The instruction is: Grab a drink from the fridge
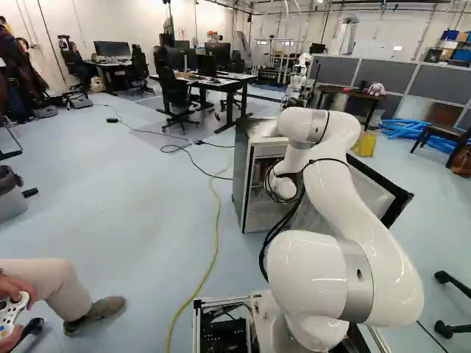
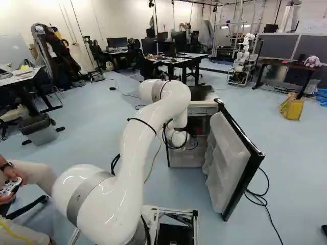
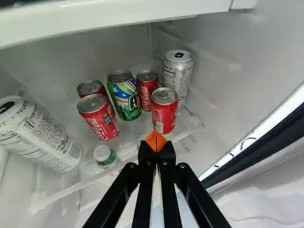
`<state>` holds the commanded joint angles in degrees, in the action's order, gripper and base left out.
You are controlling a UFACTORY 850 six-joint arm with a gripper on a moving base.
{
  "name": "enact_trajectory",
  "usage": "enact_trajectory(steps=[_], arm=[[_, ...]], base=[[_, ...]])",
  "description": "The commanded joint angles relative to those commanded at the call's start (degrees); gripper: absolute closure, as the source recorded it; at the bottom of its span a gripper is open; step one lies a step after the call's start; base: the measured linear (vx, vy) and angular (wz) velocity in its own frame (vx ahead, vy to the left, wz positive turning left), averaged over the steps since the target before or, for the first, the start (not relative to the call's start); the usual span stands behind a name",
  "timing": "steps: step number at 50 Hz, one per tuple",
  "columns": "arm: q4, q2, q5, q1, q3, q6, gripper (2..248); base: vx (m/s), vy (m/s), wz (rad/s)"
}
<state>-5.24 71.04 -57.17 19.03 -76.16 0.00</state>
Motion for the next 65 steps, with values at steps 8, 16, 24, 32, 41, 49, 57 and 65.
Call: enact_trajectory(steps=[8, 16, 24, 32, 41, 49, 57, 65], arm=[[0.0, 0.0, 0.0, 0.0, 0.0, 0.0, 221], [0.0, 0.0, 0.0, 0.0, 0.0, 0.0, 206], [0.0, 0.0, 0.0, 0.0, 0.0, 0.0, 180], [0.0, 0.0, -0.3, 0.0, 0.0, 0.0, 171], [0.0, 0.0, -0.8, 0.0, 0.0, 0.0, 173], [0.0, 0.0, -1.4, 0.0, 0.0, 0.0, 163], [0.0, 0.0, -2.0, 0.0, 0.0, 0.0, 139], [0.0, 0.0, -2.6, 0.0, 0.0, 0.0, 127]], base=[[0.000, 0.000, 0.000], [0.000, 0.000, 0.000], [0.000, 0.000, 0.000], [0.000, 0.000, 0.000], [0.000, 0.000, 0.000], [0.000, 0.000, 0.000], [0.000, 0.000, 0.000], [0.000, 0.000, 0.000]])
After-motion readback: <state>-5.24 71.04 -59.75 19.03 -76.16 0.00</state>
